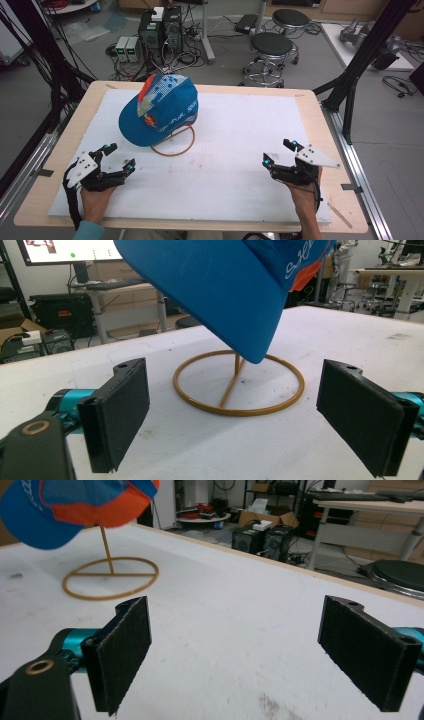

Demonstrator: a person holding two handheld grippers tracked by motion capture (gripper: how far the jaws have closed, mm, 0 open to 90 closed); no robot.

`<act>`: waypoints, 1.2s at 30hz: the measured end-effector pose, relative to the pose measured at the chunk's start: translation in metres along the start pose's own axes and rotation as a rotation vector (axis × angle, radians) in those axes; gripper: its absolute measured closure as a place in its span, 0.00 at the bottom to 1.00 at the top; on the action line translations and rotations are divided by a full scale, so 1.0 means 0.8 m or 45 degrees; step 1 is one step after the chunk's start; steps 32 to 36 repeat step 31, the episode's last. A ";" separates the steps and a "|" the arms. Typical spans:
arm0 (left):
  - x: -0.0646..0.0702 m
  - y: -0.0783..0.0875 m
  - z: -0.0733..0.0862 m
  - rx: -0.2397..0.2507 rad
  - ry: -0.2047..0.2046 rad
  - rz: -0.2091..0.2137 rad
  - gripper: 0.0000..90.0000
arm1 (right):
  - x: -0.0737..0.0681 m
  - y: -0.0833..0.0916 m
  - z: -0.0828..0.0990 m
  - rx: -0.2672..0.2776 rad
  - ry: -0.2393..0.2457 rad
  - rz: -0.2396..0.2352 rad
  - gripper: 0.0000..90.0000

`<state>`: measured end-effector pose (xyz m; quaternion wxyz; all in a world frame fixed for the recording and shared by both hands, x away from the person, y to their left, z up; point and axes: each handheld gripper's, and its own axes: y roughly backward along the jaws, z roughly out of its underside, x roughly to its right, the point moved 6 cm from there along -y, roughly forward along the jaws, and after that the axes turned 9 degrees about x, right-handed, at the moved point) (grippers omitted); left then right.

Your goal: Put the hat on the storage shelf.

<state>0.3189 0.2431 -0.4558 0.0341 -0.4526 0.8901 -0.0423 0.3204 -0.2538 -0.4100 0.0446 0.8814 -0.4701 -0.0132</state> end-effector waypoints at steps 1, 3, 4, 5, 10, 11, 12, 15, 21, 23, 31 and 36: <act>0.000 0.000 0.000 0.000 0.000 -0.001 0.16 | -0.002 0.005 0.014 0.011 0.015 0.019 0.14; 0.000 0.000 0.000 -0.002 0.002 -0.002 0.16 | -0.004 0.009 0.026 0.027 0.031 0.045 0.13; 0.000 0.000 0.000 -0.002 0.001 -0.003 0.16 | -0.004 0.009 0.031 -0.019 0.022 0.055 0.13; 0.000 0.000 0.000 -0.006 -0.001 -0.002 0.16 | -0.005 0.009 0.034 -0.015 0.037 0.058 0.13; 0.000 0.000 0.000 -0.010 -0.006 -0.005 0.16 | -0.006 0.010 0.052 0.053 0.031 0.112 0.13; 0.000 0.000 0.000 -0.010 -0.007 -0.005 0.16 | -0.005 0.010 0.057 0.049 0.028 0.119 0.13; 0.000 0.000 0.000 -0.010 -0.003 -0.005 0.16 | -0.005 0.010 0.061 0.042 0.016 0.123 0.13; 0.000 -0.001 0.000 -0.012 -0.006 -0.008 0.16 | -0.005 0.011 0.064 0.067 0.018 0.146 0.13; 0.000 -0.001 0.000 -0.010 -0.008 -0.004 0.16 | -0.004 0.009 0.064 0.088 0.032 0.176 0.13; 0.000 -0.001 0.001 -0.013 -0.013 -0.003 0.16 | -0.004 0.009 0.064 0.089 0.038 0.189 0.13; 0.001 -0.001 0.001 -0.012 -0.012 -0.004 0.16 | -0.003 0.010 0.064 0.103 0.032 0.221 0.13; 0.001 -0.001 0.001 -0.012 -0.012 -0.004 0.16 | -0.003 0.010 0.064 0.103 0.032 0.221 0.13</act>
